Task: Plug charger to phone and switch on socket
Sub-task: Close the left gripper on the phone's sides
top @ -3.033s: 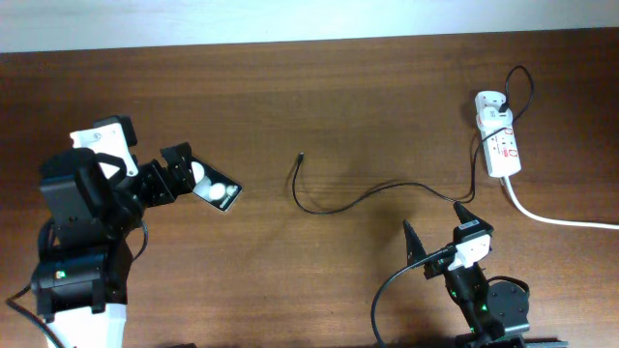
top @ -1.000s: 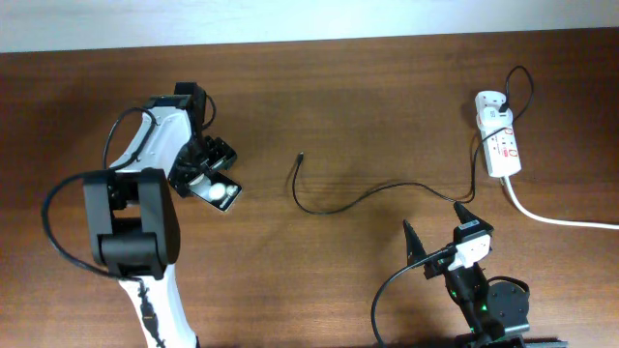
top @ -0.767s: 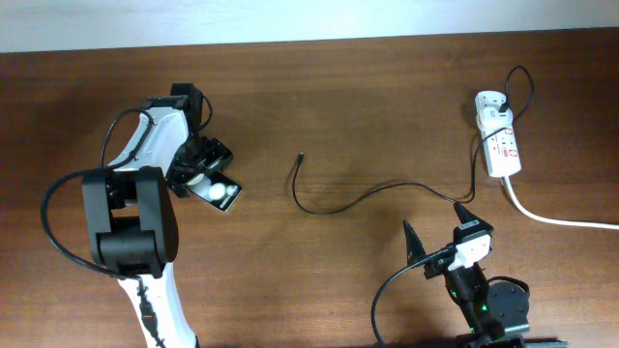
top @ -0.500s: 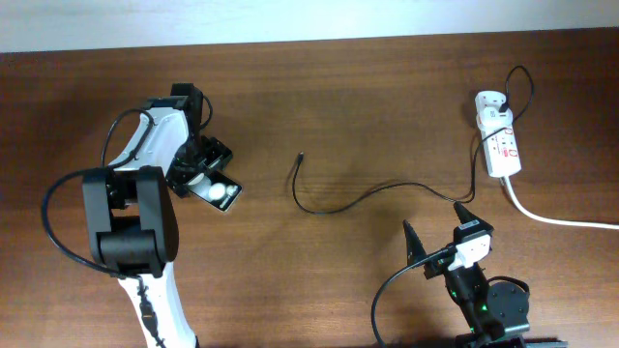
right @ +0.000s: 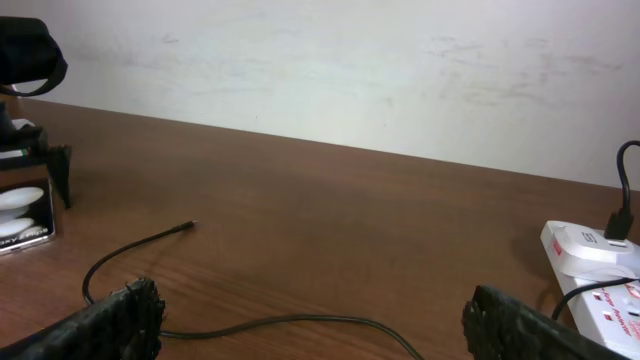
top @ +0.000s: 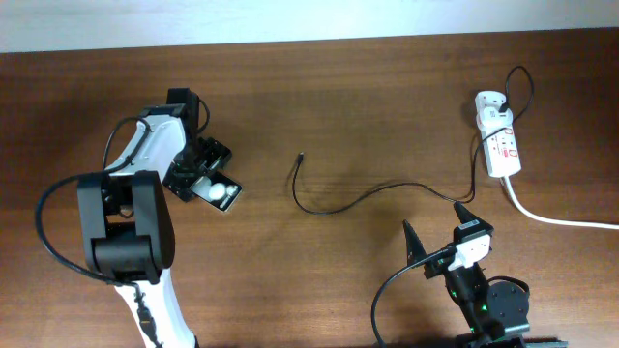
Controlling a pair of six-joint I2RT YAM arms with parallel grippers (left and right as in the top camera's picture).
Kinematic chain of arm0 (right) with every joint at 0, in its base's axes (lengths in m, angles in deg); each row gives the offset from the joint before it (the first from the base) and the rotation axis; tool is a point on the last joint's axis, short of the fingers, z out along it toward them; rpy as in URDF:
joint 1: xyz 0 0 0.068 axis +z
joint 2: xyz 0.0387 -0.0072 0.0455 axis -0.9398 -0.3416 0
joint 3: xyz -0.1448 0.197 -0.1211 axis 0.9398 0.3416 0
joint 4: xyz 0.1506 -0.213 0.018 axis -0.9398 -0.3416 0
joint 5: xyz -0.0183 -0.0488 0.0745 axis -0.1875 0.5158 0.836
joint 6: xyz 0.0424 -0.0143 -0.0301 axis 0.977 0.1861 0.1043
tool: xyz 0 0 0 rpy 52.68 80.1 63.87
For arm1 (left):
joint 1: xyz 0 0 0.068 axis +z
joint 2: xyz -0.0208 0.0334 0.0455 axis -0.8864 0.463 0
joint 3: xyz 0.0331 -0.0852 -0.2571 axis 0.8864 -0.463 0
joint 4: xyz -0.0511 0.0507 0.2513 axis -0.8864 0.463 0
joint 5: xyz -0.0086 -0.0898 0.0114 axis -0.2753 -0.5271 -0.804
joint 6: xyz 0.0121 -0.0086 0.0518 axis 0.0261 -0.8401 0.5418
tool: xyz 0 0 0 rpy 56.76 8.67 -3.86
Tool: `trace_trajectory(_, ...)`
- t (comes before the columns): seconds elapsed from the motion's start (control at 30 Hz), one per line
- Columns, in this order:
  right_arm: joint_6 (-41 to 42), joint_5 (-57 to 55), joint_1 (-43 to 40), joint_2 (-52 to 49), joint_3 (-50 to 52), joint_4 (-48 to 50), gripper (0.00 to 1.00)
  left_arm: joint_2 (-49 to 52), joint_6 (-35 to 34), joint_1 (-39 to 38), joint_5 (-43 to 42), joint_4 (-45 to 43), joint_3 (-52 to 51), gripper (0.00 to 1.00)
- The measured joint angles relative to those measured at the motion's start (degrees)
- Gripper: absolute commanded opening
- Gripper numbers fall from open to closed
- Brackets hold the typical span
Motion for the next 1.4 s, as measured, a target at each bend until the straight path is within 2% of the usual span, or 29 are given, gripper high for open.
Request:
trace_trajectory(0.13, -0.02, 0.00, 0.00, 0.00, 0.00, 0.00, 0.99, -0.39, -2.05, 0.11, -0.24, -0.11, -0.63, 1.00)
trace_trajectory(0.77, -0.02, 0.00, 0.00, 0.00, 0.00, 0.00, 0.99, -0.70, -2.67, 2.14, -1.55, -0.17, -1.20, 0.99)
trace_trajectory(1.03, -0.02, 0.02, 0.00, 0.00, 0.00, 0.00, 0.99, -0.81, -2.91, 2.14, -0.85, -0.96, -1.38, 0.93)
trace_trajectory(1.23, -0.02, 0.00, 0.00, 0.00, 0.00, 0.00, 0.99, -0.83, -3.10, 2.14, -0.17, -1.49, -1.38, 0.84)
trace_trajectory(1.37, -0.02, 0.00, 0.00, 0.00, 0.00, 0.00, 0.99, -0.83, -3.13, 2.16, 0.02, -1.64, -1.38, 0.84)
trace_trajectory(1.4, -0.02, 0.02, 0.00, 0.00, 0.00, 0.00, 0.99, -0.83, -3.10, 2.16, 0.02, -1.64, -1.38, 0.80)
